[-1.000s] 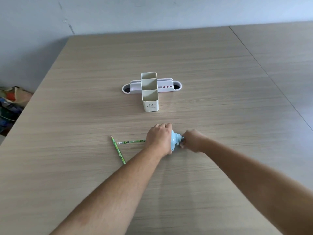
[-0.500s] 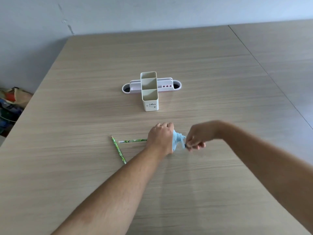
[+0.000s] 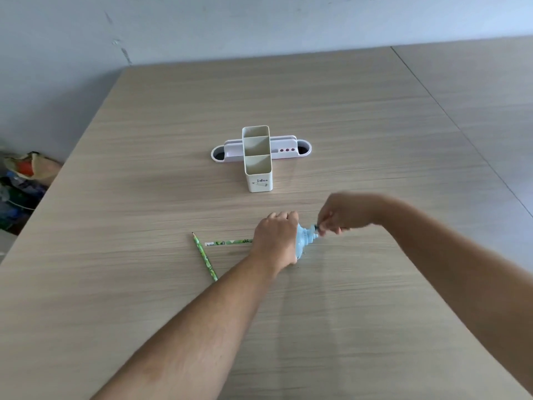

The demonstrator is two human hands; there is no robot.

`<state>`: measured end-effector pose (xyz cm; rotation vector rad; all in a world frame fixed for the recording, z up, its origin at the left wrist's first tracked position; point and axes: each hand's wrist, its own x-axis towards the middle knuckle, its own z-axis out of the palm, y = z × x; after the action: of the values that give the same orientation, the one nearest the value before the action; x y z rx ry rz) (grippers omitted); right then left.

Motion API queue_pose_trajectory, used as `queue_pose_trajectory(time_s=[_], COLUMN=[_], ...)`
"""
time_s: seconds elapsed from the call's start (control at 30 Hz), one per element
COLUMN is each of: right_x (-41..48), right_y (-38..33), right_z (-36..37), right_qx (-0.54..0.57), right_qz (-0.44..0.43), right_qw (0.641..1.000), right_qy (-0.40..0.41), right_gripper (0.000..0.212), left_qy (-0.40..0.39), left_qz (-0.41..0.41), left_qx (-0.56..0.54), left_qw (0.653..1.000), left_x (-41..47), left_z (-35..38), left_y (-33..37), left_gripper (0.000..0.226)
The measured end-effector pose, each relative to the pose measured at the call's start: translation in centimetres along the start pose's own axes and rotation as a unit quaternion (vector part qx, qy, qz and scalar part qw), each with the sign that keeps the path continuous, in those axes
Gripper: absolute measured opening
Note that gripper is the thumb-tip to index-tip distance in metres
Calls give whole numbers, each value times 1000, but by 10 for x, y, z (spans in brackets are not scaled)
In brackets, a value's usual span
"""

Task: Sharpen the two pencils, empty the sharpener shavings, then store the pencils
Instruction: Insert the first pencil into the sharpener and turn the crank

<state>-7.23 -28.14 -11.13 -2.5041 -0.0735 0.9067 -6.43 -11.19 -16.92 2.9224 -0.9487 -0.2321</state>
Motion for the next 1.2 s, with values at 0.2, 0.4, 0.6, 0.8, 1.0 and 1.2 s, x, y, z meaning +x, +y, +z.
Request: queue_pose_trajectory(time_s=[0.2,0.4,0.6,0.8,1.0,1.2], right_x=[42,-2,47,31,21,-1], right_y=[-1,3,5,18,18,4], right_z=[43,8,19,54,52,8], right_qx=[-111,87,20,78,99,38], right_qz=[77,13,65,90,80,115], right_qw=[991,988,997,986,990,992], right_qy=[21,-123,31,-112,-60,-30], right_gripper=[21,21,23,25,20,36], left_qy=[-17,-7,-19,-19,-51,-40], left_qz=[-5,0,1,-6,-2,42], left_qx=[-7,-7,1,-13,-23,5], left_qw=[1000,1000,1000,1000,998,998], left_x=[2,2,3,4,3,-4], left_z=[-3,0,0,1,-4,-30], left_y=[0,-2,-2,-1,-2,-24], left_gripper=[63,57,62,64,91,123])
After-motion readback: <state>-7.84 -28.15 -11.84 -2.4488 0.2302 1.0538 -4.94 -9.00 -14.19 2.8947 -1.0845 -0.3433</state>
